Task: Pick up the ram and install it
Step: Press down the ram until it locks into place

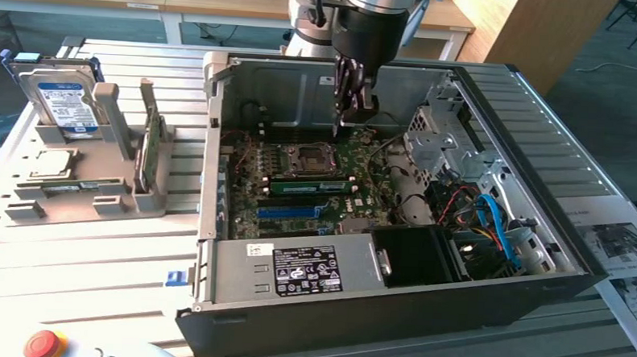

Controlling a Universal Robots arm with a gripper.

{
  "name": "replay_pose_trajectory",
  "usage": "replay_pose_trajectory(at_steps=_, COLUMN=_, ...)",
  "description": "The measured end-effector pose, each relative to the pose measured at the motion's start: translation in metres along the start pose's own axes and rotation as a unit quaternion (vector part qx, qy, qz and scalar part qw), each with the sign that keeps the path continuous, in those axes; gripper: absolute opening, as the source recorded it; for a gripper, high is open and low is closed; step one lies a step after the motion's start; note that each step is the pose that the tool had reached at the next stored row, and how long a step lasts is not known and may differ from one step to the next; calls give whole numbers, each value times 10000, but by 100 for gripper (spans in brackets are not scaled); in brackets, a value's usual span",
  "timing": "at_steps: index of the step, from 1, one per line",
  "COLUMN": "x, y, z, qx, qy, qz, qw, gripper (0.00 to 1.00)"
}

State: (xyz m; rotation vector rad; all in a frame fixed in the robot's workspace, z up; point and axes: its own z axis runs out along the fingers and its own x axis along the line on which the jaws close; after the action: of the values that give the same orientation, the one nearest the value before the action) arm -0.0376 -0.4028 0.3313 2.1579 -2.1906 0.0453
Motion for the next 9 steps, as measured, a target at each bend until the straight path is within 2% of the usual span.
replay_pose_trajectory(at_steps=4, x=0, y=0, z=6, qx=1, qy=1, qz=0, qw=10000, gripper=10)
replay_pose_trajectory(at_steps=9, x=-5, y=-2, z=79, qx=12, qy=0, qz=1, qw=10000, gripper=10)
